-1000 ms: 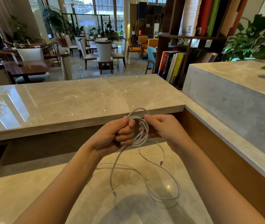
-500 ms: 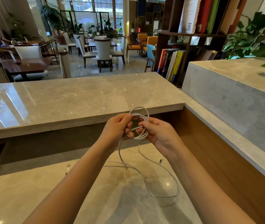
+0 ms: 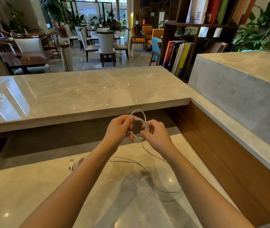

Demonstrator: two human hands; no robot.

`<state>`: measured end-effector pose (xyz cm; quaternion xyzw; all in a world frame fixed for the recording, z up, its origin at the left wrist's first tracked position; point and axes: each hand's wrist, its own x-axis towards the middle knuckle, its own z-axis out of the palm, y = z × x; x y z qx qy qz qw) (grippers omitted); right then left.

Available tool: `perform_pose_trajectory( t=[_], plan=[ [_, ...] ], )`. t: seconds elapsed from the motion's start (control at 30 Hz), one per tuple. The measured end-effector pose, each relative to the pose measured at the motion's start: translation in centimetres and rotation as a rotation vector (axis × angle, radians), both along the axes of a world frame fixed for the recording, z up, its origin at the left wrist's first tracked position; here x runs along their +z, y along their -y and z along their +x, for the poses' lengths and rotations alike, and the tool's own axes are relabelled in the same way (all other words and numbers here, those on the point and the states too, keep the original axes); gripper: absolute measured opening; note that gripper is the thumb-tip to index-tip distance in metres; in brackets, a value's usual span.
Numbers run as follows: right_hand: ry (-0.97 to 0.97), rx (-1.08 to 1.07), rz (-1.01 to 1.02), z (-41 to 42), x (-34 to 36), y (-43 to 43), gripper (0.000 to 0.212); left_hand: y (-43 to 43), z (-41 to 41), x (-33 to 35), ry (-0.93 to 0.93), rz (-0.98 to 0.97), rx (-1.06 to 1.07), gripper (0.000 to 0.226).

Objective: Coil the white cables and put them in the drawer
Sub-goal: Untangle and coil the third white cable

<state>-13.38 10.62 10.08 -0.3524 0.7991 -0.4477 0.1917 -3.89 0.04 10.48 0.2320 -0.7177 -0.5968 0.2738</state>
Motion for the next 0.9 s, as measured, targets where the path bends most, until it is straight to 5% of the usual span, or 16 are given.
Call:
perform_pose_trajectory(
  t=[0.2, 0.37, 0.57, 0.77, 0.83, 0.9],
  plan=[
    [-0.091, 0.227, 0.312, 0.2, 1.5, -0.3, 0.011, 0.1, 0.3, -1.2, 0.062, -0.257, 0.039, 0.023],
    [0.000, 0.489, 0.359, -1.2, 3.1, -1.6, 0.020, 2.4, 1.5, -1.2, 0.123, -0.238, 0.006, 0.023],
    [-0.181, 0.458, 0.276, -2.9, 3.6, -2.8, 0.021, 4.4, 2.5, -0.6, 0.054, 0.079, -0.024, 0.029],
    [-0.473, 0.314, 0.410, -2.1, 1.3, -1.9, 0.030, 3.3, 1.5, 0.0, -0.310, 0.806, -0.115, 0.025],
    [-0.460, 0.273, 0.406, -1.3, 0.2, -1.1, 0.028, 2.4, 1.2, 0.0, -0.402, 0.968, -0.129, 0.024],
    [-0.249, 0.223, 0.283, -0.7, -0.4, -0.5, 0.017, 1.4, 1.1, 0.0, -0.463, 1.063, -0.147, 0.024]
  ],
)
